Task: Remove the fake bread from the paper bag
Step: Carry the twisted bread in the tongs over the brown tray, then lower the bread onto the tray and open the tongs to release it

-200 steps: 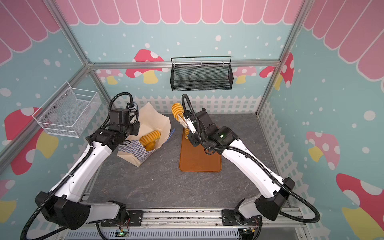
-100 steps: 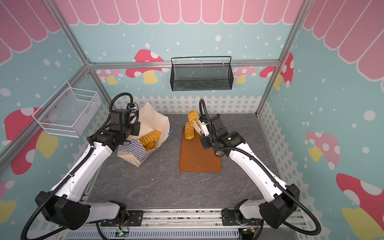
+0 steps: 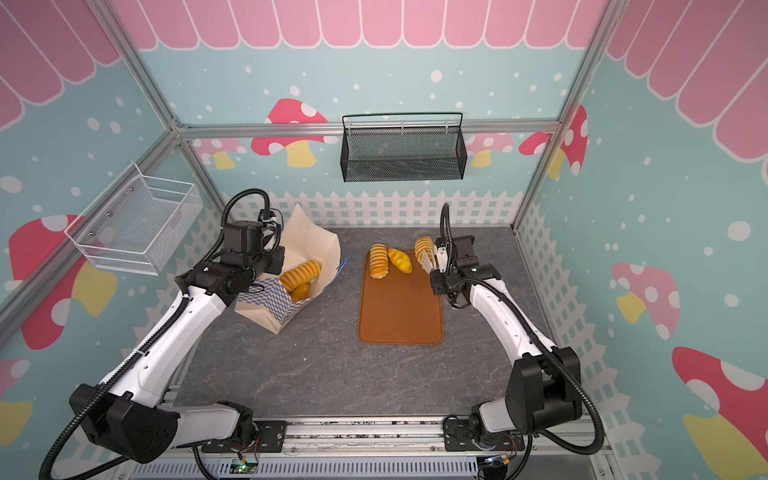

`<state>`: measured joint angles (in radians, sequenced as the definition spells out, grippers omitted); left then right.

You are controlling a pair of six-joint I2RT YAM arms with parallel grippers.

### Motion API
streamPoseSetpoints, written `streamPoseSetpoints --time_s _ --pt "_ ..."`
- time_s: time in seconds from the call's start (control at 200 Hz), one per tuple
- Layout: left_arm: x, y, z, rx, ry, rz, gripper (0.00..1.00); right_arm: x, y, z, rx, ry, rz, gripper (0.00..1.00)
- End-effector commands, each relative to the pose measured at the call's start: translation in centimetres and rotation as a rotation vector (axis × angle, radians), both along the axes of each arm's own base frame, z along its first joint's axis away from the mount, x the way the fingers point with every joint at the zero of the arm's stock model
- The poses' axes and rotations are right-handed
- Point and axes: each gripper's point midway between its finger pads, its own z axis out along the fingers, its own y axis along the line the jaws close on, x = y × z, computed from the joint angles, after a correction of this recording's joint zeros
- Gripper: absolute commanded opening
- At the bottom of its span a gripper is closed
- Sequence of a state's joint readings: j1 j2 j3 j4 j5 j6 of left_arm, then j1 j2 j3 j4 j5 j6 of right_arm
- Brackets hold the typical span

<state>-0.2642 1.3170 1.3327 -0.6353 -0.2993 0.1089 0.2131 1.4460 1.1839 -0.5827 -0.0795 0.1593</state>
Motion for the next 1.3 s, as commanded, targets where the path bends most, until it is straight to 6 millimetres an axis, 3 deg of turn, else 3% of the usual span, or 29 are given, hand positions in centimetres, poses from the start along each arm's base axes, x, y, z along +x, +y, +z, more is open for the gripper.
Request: streamPoseSetpoints --time_s 0.0,0.3,0.485,0.845,1.296 --pt "-0.3 -0.6 0.4 -0.016 -0.018 -0.031 0.00 2.6 1.0 0.6 0.087 -0.083 0.055 0.15" --pt "-0.5 -0.5 0.2 -0.008 -0.020 -0.031 0.00 5.8 0.3 -1.6 0.113 -0.096 0.062 0.14" --pt "-0.4 -0.5 -0.2 -0.003 -0.012 -0.033 0.00 6.4 0.8 -3.4 0.145 -0.063 0.068 0.13" --pt "-0.1 -0.6 -0.8 0.009 0.001 -0.038 0.00 5.4 0.2 -6.1 0.120 -0.007 0.037 0.13" --pt "0.0 -0.8 -1.2 0.008 0.008 -0.045 0.00 3.6 -0.4 -6.2 0.105 0.017 0.021 0.14"
